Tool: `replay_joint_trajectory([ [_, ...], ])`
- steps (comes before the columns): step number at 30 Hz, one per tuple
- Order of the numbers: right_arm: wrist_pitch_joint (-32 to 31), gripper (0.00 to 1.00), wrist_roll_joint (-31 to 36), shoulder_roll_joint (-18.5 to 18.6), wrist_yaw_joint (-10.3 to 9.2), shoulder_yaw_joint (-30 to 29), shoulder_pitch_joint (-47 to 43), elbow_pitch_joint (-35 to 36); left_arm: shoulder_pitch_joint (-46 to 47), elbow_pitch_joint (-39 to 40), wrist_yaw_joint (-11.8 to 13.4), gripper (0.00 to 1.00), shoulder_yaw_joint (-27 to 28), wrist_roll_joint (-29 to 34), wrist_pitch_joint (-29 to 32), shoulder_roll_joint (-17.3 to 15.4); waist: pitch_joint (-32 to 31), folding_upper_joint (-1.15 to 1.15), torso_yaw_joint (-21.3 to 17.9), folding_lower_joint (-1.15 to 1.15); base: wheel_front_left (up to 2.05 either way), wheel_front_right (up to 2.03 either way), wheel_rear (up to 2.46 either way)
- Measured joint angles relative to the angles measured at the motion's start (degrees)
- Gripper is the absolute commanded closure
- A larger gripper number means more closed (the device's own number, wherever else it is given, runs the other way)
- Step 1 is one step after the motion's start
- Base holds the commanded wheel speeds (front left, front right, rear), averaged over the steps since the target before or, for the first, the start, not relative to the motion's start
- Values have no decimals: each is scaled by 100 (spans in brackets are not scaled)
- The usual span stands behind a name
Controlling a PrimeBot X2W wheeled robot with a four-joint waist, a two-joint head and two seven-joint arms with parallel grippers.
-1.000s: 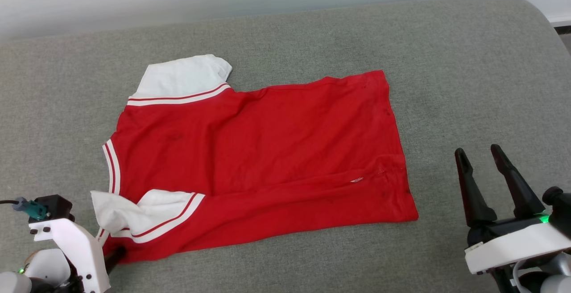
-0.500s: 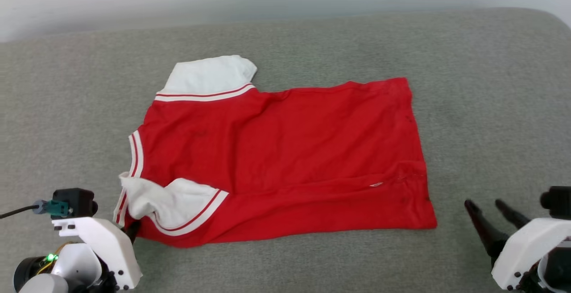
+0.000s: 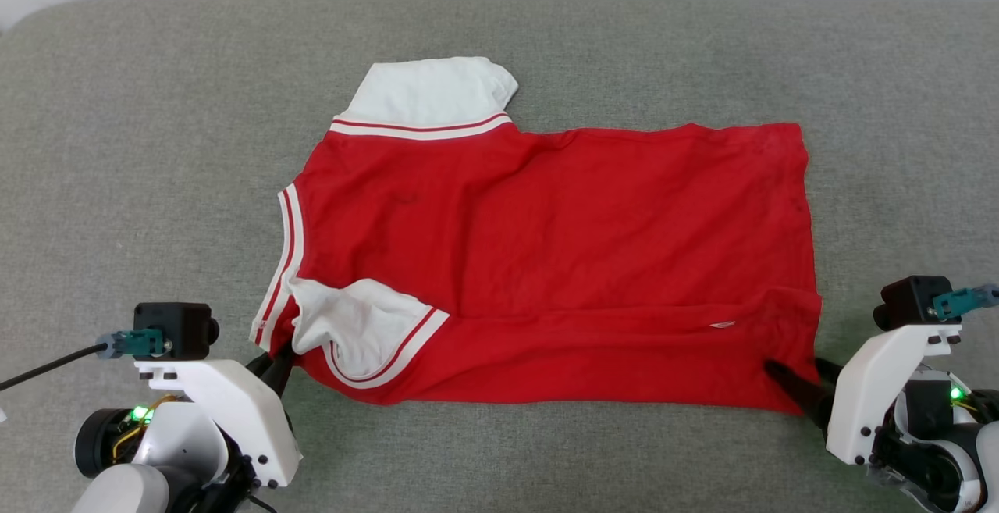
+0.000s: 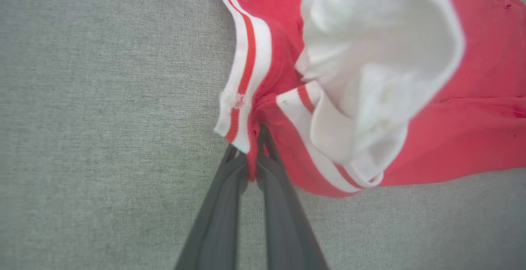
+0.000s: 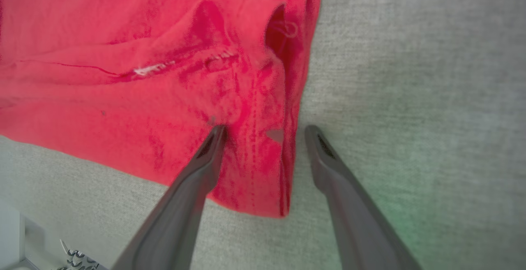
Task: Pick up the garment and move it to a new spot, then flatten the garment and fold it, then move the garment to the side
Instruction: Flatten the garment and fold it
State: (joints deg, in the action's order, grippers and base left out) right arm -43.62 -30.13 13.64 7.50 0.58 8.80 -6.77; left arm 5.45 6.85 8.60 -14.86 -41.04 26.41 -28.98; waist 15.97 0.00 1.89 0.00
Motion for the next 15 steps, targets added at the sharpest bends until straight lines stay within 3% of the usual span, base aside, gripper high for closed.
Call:
replay_joint_trajectory([
  [1, -41, 0, -12, 3, -1, 23, 45, -62, 0, 2, 1, 100, -1, -13, -12, 20, 23, 0, 23, 0, 0, 0, 0],
  [2, -74, 54, -18, 13, -1, 47, 76, -103, -1, 2, 1, 100, -5, -16, -12, 30, 39, 0, 41, 0, 0, 0, 0],
  [3, -74, 100, -27, 25, -2, 64, 93, -132, -1, 4, 1, 100, -9, -29, -15, 33, 47, 0, 55, 0, 0, 0, 0],
  [8, 69, 100, -64, 5, -4, 167, 139, -189, -90, 24, 58, 100, 23, -56, -36, 12, -113, 0, 25, 0, 0, 0, 0],
  [15, 93, 100, 36, 44, 0, -33, -260, 389, -510, 218, 257, 100, 78, -113, 14, -59, -529, 0, -58, 0, 0, 0, 0],
])
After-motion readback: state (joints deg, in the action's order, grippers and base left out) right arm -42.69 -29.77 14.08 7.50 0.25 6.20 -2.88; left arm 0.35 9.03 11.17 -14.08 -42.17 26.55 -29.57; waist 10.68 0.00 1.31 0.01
